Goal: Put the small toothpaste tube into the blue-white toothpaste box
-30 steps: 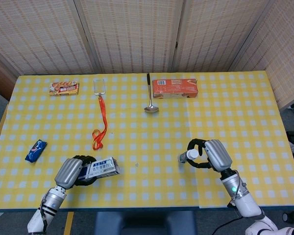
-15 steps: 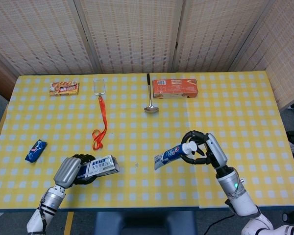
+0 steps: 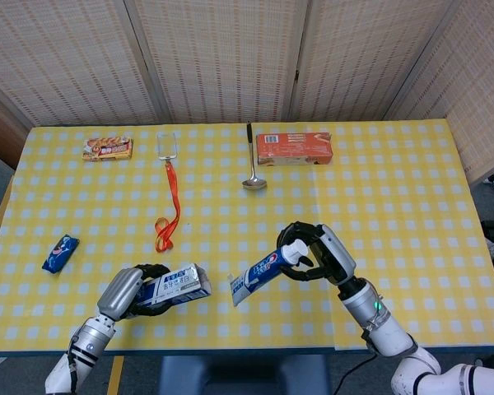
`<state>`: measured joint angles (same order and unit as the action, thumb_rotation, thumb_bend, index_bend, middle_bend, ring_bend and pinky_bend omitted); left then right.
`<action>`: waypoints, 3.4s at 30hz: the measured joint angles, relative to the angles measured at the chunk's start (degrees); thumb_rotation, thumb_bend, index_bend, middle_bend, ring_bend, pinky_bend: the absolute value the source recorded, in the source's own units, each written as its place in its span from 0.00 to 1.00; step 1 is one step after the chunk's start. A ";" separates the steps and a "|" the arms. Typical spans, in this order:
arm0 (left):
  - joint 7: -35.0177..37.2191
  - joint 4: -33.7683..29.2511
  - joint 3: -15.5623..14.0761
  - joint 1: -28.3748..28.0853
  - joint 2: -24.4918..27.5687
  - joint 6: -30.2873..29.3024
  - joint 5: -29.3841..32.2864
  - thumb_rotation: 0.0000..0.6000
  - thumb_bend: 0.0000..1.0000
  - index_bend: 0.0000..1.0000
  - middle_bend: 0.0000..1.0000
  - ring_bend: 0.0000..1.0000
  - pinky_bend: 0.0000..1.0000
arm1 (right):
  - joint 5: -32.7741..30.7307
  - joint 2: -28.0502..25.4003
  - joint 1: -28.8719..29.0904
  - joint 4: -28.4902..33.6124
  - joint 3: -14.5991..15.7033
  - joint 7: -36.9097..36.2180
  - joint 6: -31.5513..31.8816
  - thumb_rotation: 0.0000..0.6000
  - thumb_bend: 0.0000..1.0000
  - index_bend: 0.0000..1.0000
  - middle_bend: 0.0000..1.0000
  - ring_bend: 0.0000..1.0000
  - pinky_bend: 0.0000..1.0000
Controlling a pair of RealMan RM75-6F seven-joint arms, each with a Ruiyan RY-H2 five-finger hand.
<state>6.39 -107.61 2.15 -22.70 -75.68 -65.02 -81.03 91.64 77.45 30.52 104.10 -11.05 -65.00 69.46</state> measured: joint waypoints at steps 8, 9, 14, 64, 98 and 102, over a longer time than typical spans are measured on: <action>14.20 -3.64 -0.30 -2.30 5.00 7.27 -0.03 1.00 0.27 0.48 0.57 0.42 0.39 | 3.70 -1.77 3.29 -4.10 -0.15 -12.11 -0.23 1.00 0.57 0.77 0.61 0.76 0.95; 15.68 -3.88 -0.36 -2.62 5.43 8.10 -0.13 1.00 0.27 0.48 0.57 0.42 0.39 | 4.30 -1.94 3.84 -4.84 -0.09 -13.57 -0.26 1.00 0.57 0.77 0.61 0.76 0.95; 23.73 -4.82 -0.62 -4.47 7.47 12.31 -1.09 1.00 0.27 0.49 0.57 0.43 0.40 | 6.80 -2.19 7.23 -9.95 0.30 -20.74 -0.25 1.00 0.57 0.77 0.61 0.76 0.95; 53.27 -4.26 -0.44 -16.16 11.15 20.01 -6.05 1.00 0.27 0.51 0.57 0.44 0.42 | 4.67 6.49 16.96 -19.04 4.10 -30.56 2.12 1.00 0.57 0.77 0.61 0.76 0.95; 51.62 -4.61 -1.04 -16.58 11.13 18.60 -5.91 1.00 0.27 0.51 0.57 0.44 0.42 | 5.31 7.75 17.65 -16.80 6.42 -23.62 1.17 1.00 0.47 0.00 0.01 0.16 0.28; 51.86 -4.67 -0.99 -16.70 10.86 18.35 -6.22 1.00 0.27 0.51 0.57 0.44 0.42 | 6.71 7.03 18.04 -16.88 7.44 -23.82 0.95 1.00 0.44 0.00 0.00 0.14 0.24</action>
<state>58.26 -112.28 1.16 -39.40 -64.81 -46.67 -87.26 98.34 84.47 48.56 87.23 -3.61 -88.82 70.40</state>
